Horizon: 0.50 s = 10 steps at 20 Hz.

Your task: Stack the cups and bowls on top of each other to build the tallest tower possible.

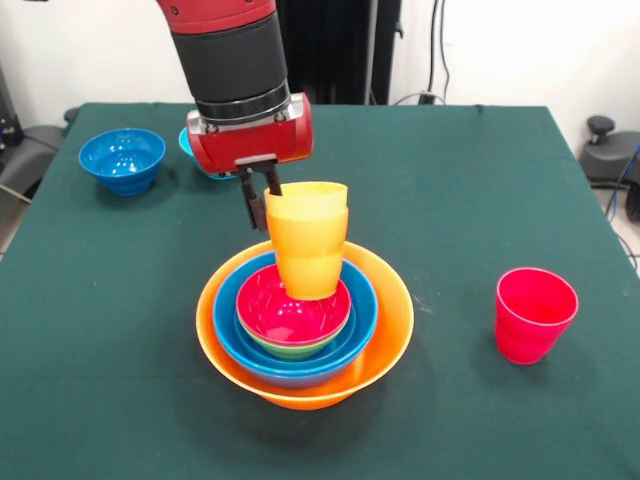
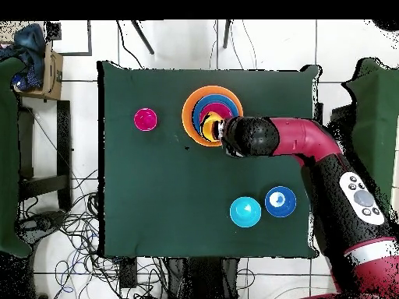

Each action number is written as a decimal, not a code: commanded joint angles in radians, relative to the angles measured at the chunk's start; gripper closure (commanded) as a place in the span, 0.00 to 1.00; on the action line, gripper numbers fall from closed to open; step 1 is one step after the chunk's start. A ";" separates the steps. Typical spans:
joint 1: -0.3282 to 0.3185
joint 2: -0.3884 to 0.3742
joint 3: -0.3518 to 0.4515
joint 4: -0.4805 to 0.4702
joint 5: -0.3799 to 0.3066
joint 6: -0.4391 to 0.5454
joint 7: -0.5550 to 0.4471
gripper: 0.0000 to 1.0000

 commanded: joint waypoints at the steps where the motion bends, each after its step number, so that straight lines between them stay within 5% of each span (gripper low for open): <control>1: 0.011 0.000 0.044 -0.095 0.015 0.136 -0.196 1.00; 10: 0.022 0.030 0.022 -0.101 -0.005 0.229 -0.224 1.00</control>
